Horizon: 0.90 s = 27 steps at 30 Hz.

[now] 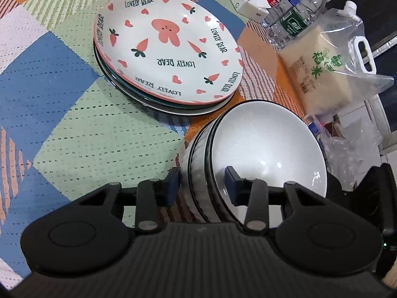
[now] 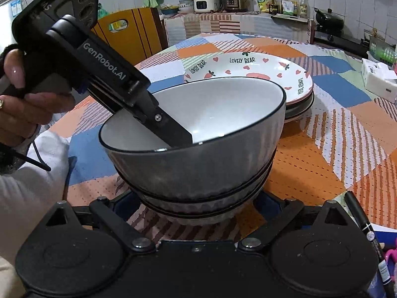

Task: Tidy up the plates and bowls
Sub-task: 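Grip the rim of the three-bowl stack with both grippers and lift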

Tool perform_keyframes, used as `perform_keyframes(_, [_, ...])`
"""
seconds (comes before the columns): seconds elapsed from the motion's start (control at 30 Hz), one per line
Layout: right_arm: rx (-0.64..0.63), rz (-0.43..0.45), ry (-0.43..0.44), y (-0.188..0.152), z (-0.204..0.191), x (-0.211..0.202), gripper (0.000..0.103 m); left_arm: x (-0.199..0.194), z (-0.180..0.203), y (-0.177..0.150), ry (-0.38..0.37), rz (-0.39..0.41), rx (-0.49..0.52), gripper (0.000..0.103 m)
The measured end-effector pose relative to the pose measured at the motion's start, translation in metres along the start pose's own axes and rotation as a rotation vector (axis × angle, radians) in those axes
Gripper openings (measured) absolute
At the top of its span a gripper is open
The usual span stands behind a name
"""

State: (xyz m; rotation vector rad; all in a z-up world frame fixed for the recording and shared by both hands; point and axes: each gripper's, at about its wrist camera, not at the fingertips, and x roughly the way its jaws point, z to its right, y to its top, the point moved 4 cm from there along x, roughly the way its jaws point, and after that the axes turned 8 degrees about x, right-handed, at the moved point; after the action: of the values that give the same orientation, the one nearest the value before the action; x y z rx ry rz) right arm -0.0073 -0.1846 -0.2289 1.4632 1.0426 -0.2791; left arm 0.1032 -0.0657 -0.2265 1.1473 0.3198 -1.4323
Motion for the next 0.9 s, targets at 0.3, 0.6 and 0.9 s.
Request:
perform_keyframes(0.3, [0.004, 0.044, -0.020, -0.004, -0.002, 0.012, 0.099, 0.001, -0.008, -0.003, -0.042, 0.007, -0.055, 0.038])
perform_keyframes(0.6, [-0.001, 0.041, -0.024, -0.004, -0.002, 0.015, 0.099, 0.005, -0.008, -0.003, -0.055, 0.006, -0.089, 0.041])
perform_keyframes(0.9, [-0.030, 0.086, -0.048, -0.013, -0.010, 0.007, 0.099, -0.005, 0.003, -0.005, -0.047, -0.015, -0.034, 0.041])
